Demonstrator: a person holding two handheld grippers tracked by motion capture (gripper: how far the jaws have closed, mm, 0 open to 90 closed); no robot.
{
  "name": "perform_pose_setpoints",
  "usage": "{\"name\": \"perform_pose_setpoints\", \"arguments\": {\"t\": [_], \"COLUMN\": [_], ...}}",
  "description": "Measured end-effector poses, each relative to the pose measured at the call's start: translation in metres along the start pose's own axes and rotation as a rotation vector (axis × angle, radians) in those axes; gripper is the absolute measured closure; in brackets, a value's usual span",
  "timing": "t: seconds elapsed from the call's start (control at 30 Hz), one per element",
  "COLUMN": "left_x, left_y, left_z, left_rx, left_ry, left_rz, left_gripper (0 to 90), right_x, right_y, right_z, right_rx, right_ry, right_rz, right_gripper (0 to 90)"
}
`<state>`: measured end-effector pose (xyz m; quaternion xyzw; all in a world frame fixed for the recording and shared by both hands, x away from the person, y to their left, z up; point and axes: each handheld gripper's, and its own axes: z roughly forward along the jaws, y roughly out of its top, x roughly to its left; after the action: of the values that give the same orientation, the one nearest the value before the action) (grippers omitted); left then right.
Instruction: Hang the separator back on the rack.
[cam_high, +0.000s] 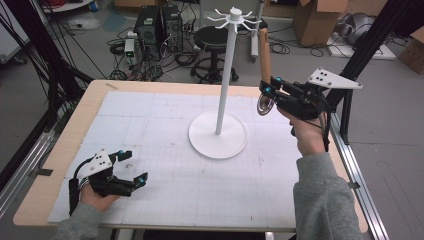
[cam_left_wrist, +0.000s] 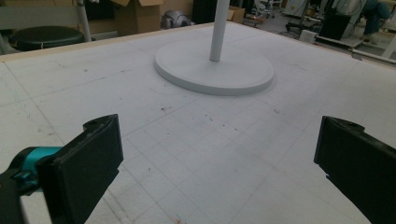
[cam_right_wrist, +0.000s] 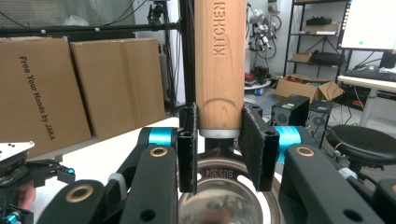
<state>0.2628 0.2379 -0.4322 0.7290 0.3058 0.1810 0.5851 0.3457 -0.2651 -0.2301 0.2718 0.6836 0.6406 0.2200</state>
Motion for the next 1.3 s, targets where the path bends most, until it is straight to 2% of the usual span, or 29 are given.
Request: {"name": "perform_pose_setpoints", "arguments": {"t": [0.5, 0.9, 1.3], "left_x": [-0.001, -0.001, -0.001], "left_y": [0.001, 0.0, 0.0], "left_z": [-0.002, -0.002, -0.002], "left_rx": [-0.01, 0.0, 0.005], "left_ry": [0.007, 0.002, -0.001], "left_rz": [0.0, 0.0, -0.002], "left_gripper": [1.7, 1.7, 1.7], "right_x": [0.0, -0.002, -0.003], "right_y": [0.003, 0.003, 0.006], "right_z": [0.008, 0.016, 0.022], "right_rx": [-0.008, -0.005, 0.007], "right_ry": [0.008, 0.006, 0.0], "right_rz": [0.006, 0.015, 0.002], "right_gripper": [69.8, 69.7, 69.7]}}
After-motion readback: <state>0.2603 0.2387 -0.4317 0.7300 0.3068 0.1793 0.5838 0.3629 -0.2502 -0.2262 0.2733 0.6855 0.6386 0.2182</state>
